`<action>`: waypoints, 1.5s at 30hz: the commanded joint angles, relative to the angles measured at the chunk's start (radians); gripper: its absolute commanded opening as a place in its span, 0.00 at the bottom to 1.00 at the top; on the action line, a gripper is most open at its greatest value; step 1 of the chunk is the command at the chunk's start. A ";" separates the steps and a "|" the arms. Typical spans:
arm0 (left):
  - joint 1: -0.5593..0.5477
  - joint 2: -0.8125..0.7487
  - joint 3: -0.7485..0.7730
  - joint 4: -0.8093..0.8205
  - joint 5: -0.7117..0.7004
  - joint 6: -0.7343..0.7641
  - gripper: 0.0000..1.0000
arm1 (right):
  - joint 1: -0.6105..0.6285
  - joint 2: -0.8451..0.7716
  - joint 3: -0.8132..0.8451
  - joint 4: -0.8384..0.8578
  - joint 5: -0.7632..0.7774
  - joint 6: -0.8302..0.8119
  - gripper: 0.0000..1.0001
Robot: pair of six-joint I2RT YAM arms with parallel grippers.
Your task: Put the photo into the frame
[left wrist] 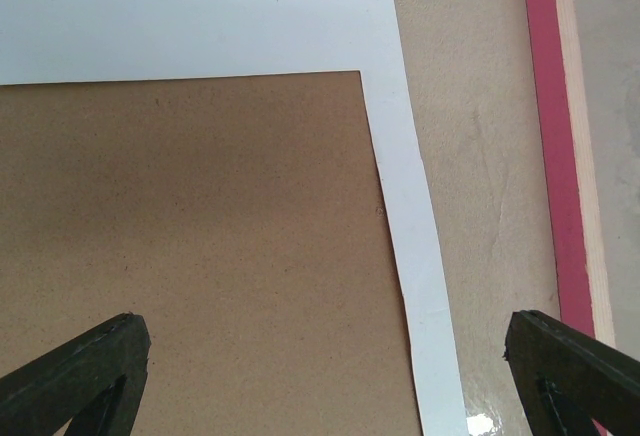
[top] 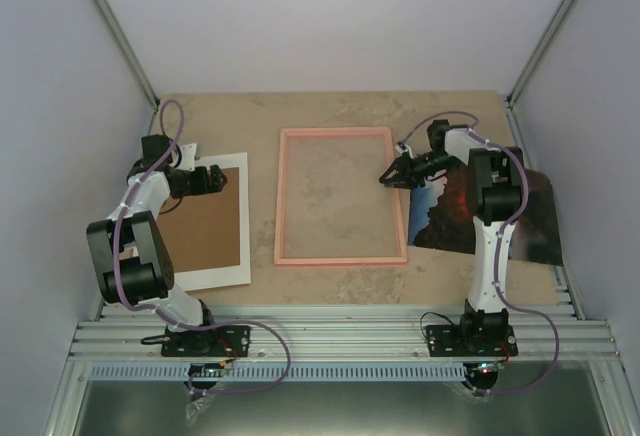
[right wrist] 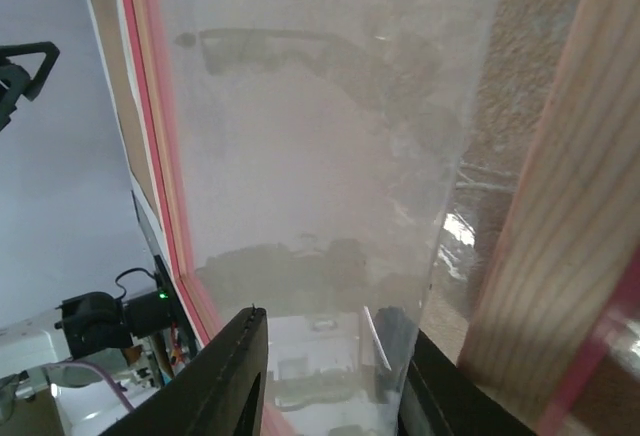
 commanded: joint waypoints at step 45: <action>-0.080 0.048 0.100 0.018 -0.062 0.038 0.99 | 0.214 0.129 0.420 0.637 0.287 0.252 0.45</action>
